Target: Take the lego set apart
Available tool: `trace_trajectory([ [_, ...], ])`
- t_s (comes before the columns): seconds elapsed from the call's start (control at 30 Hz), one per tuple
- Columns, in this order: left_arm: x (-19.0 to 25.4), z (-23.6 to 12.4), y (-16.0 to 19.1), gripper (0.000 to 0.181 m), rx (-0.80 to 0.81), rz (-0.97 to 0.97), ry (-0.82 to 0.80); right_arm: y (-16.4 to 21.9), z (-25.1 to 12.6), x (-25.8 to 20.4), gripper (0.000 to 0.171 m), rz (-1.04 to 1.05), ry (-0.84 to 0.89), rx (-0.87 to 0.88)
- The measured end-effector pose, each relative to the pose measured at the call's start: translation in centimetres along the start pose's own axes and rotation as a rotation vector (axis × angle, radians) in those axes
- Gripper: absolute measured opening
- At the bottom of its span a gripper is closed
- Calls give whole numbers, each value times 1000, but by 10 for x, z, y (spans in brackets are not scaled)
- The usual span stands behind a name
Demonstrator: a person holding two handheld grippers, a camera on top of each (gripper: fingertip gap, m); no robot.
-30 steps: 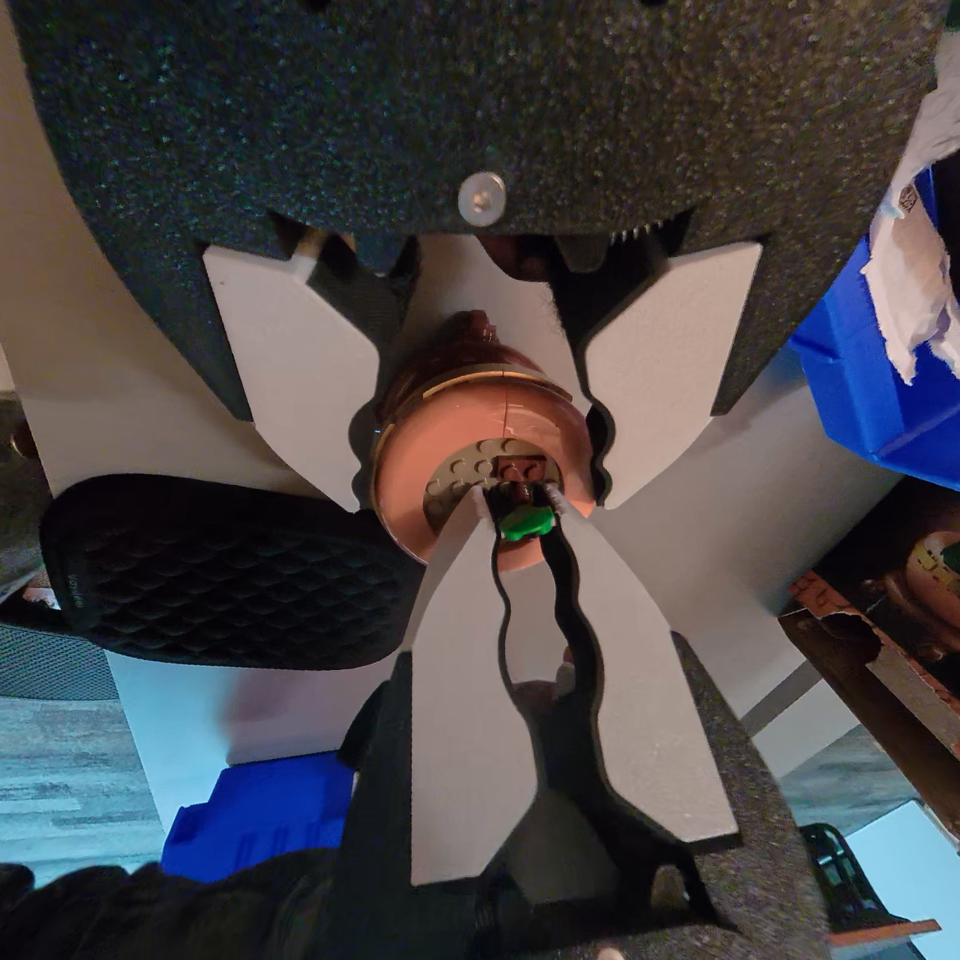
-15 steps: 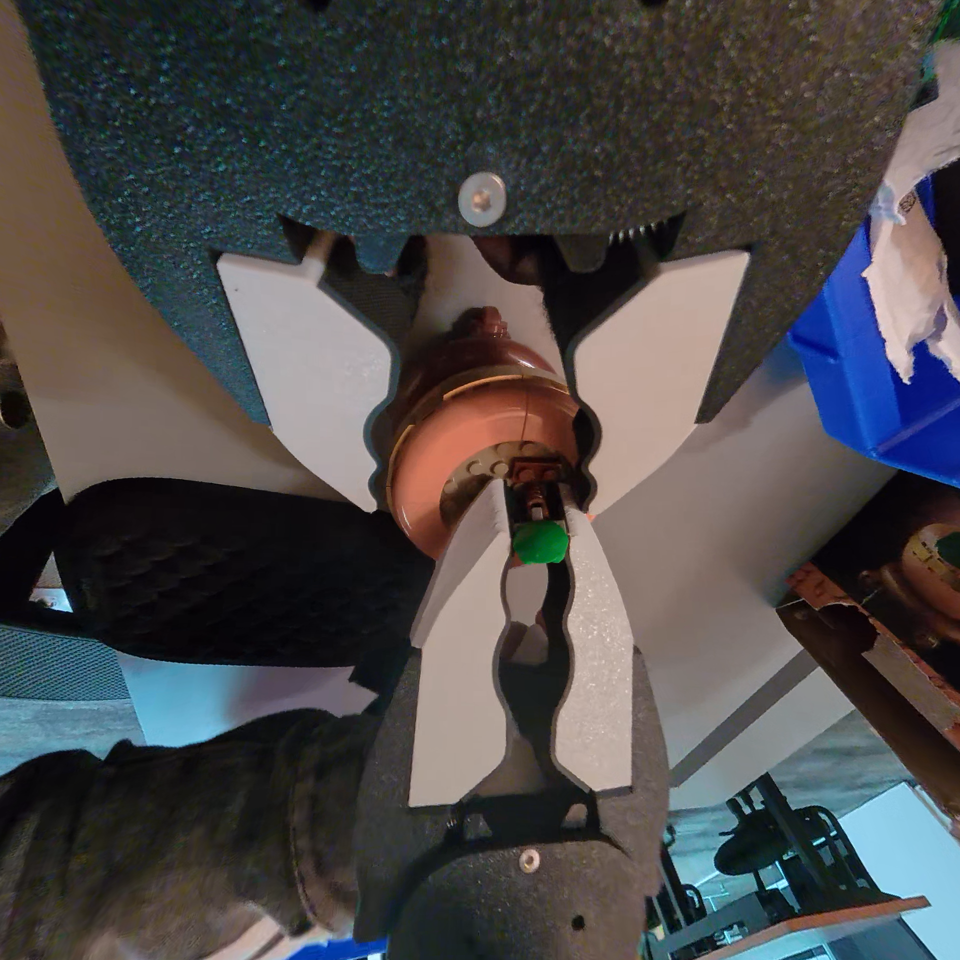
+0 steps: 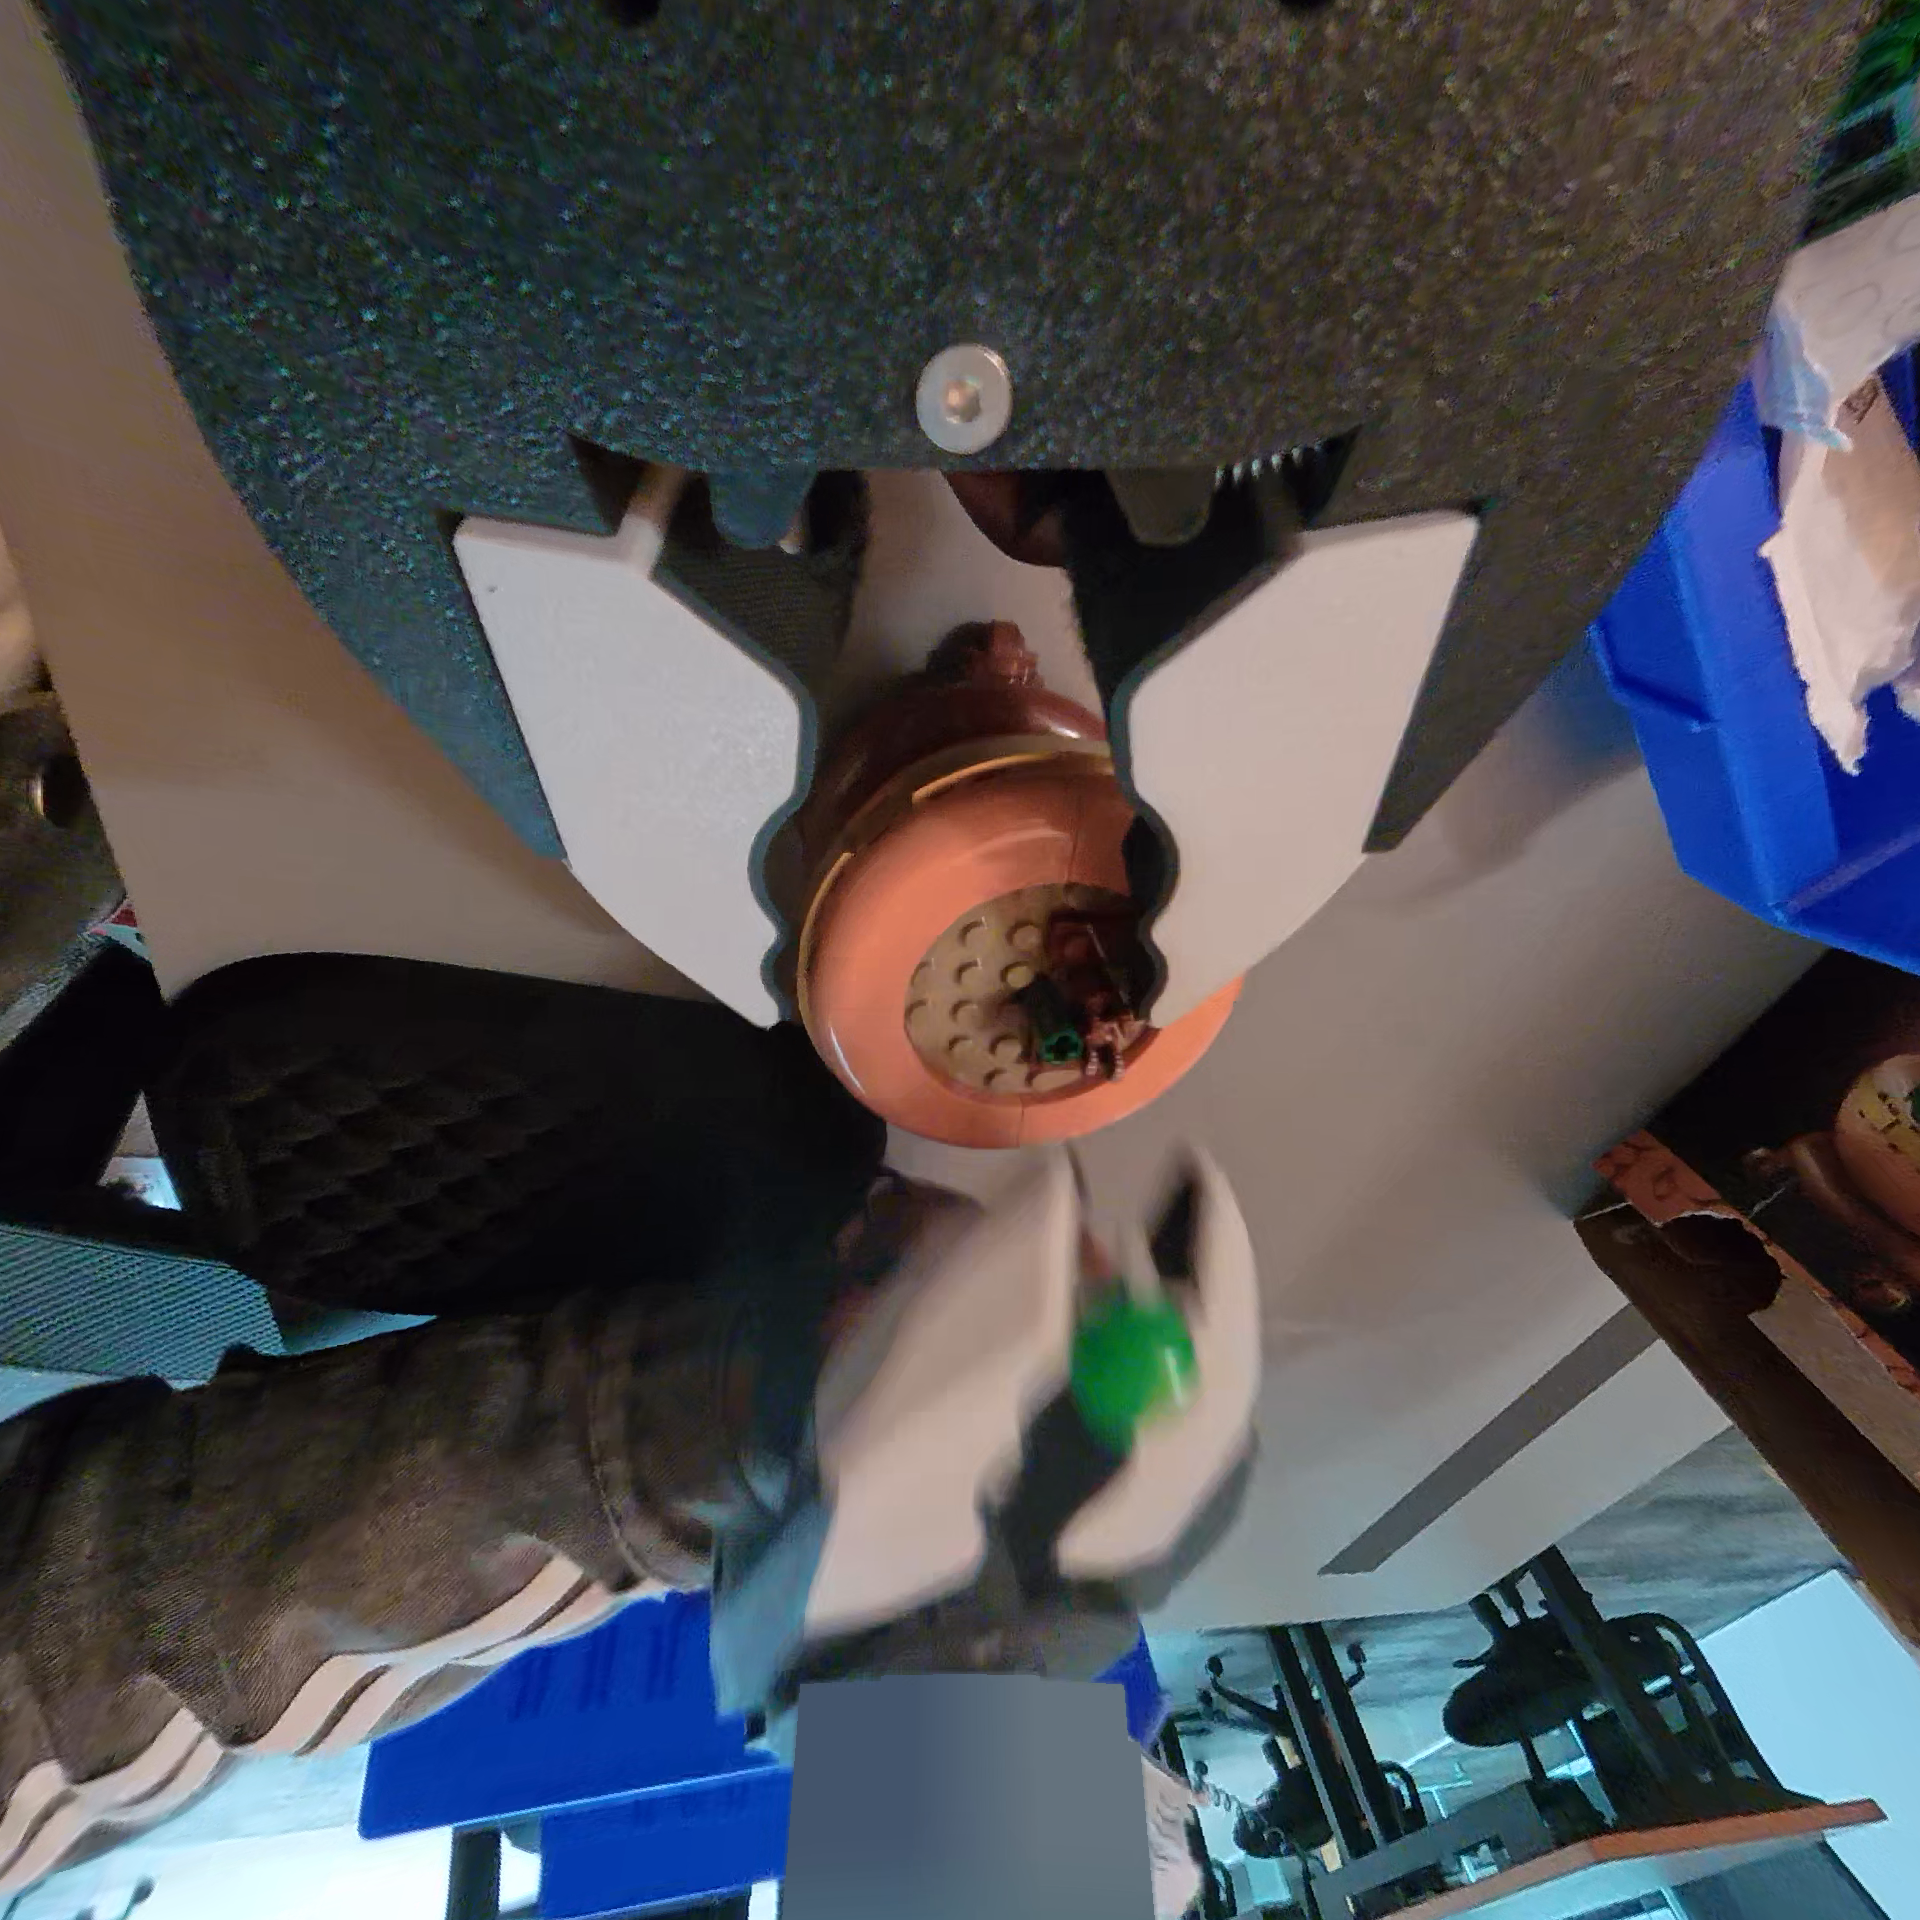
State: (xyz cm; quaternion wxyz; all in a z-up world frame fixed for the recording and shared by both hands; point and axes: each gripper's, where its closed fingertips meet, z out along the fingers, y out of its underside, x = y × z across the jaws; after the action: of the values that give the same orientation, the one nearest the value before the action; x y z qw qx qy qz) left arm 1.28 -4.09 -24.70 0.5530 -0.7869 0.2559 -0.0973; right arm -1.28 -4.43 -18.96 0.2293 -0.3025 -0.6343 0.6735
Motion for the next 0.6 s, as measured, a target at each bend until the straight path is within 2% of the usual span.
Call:
trace_trajectory([
  [0.03, 0, 0, 0, 61, -1, 5, -1, -7, -5, 4, 15, 6, 11, 0],
  [0.23, 0, 1, -1, 62, -10, 9, 3, 16, -5, 3, 15, -123, 51, -246],
  [0.37, 5, -3, -7, 76, 22, -52, 57, 17, -1, 10, 16, -265, 151, -369],
  [0.43, 1, -11, -20, 82, 97, -80, 52, 13, -2, 15, 16, -369, 224, -442],
  [0.53, -8, -34, -49, 74, 263, -118, 27, 0, -8, 20, 16, -574, 344, -550],
  [0.6, -20, -51, -64, 55, 370, -194, -9, -11, -15, 24, 16, -791, 454, -644],
])
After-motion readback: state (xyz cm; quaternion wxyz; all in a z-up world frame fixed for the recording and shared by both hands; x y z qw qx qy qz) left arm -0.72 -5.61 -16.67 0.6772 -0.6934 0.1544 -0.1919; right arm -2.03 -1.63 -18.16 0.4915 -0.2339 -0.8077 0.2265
